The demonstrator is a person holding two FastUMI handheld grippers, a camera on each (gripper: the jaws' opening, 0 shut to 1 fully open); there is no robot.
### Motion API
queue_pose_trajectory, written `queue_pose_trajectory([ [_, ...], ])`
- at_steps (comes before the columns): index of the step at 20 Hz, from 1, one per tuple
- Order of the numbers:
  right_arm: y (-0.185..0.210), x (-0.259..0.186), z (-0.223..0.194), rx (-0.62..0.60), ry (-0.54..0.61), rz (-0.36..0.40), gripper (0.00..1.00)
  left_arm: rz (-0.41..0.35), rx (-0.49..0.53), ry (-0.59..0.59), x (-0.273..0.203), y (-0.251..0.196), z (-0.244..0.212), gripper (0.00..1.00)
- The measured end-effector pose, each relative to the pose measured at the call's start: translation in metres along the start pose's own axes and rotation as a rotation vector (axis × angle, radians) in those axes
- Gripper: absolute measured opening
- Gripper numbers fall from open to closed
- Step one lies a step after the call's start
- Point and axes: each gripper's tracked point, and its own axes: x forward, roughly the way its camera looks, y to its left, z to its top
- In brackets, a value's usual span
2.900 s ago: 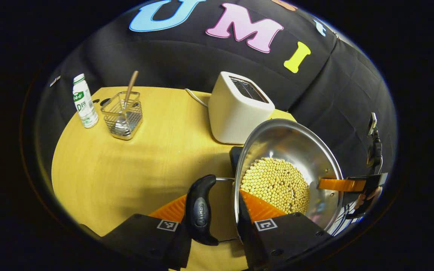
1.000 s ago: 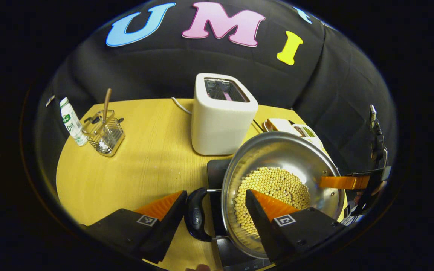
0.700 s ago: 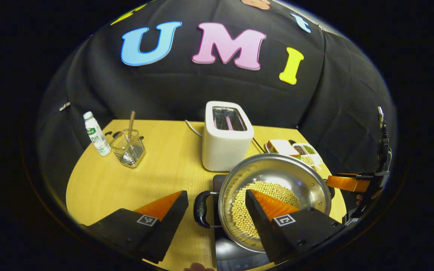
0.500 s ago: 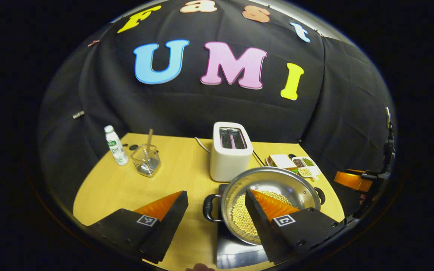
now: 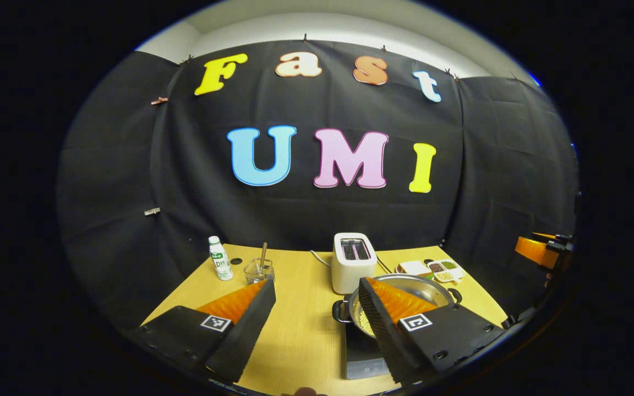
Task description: First push the handle of the pot to place it horizontally, then grasp the pot with both hands and set it on the induction cooktop.
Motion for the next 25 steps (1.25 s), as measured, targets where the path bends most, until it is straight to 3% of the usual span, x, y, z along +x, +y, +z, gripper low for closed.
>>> queue_pose_trajectory([
  [5, 0.02, -0.068, 0.01, -0.019, -0.069, -0.023, 1.0, 0.054, 0.016, -0.148, -0.065, 0.031, 0.029, 0.95],
  [11, 0.032, -0.124, 0.011, -0.04, -0.136, -0.035, 0.98, 0.086, 0.034, -0.169, -0.123, 0.041, 0.021, 0.95],
  [25, 0.042, -0.122, -0.003, 0.006, -0.072, -0.021, 0.98, 0.105, -0.011, -0.117, -0.133, 0.056, 0.007, 0.95],
])
